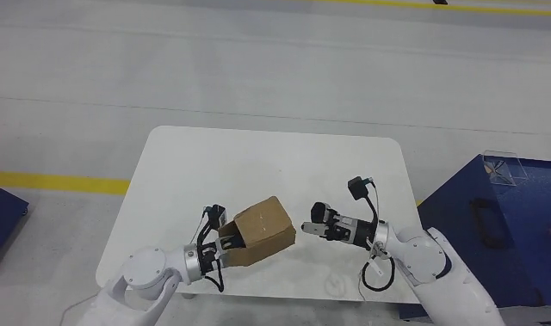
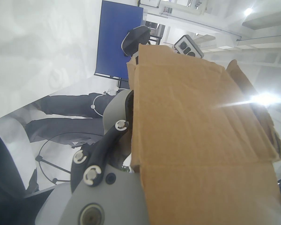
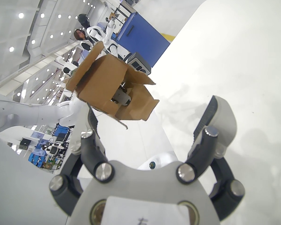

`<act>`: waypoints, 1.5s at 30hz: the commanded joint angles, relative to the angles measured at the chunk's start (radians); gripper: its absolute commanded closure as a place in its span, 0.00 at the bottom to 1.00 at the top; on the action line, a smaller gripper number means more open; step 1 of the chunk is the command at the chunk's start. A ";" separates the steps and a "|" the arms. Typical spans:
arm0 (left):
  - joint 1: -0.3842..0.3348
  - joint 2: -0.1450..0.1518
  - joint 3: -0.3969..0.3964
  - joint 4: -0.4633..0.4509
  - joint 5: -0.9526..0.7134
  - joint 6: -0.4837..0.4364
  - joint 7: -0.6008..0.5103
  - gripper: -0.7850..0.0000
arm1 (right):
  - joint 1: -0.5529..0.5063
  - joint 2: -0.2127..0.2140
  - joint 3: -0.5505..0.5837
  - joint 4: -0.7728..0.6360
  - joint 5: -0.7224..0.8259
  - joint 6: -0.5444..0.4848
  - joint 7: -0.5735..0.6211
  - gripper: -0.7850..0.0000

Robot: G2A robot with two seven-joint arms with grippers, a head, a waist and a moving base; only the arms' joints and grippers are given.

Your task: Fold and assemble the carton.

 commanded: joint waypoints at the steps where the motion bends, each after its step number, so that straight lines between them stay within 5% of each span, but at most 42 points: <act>1: 0.005 0.000 -0.009 0.006 -0.015 -0.012 0.010 1.00 | -0.009 0.001 0.000 -0.004 -0.010 0.005 0.005 0.00; 22: 0.012 -0.001 0.012 -0.003 0.013 -0.028 -0.054 1.00 | 0.068 -0.043 -0.170 0.021 -0.162 0.087 -0.069 0.00; 31: 0.010 -0.001 0.015 -0.001 0.007 -0.020 -0.062 1.00 | 0.064 -0.041 -0.129 0.012 -0.178 0.082 -0.092 0.00; 38: 0.019 -0.002 0.017 -0.011 0.024 -0.021 -0.038 1.00 | 0.052 -0.035 -0.072 -0.022 -0.395 0.131 -0.220 0.00; 45: 0.028 -0.001 0.015 -0.022 0.057 -0.020 -0.003 1.00 | 0.052 -0.048 -0.134 -0.054 -0.531 0.196 -0.256 0.00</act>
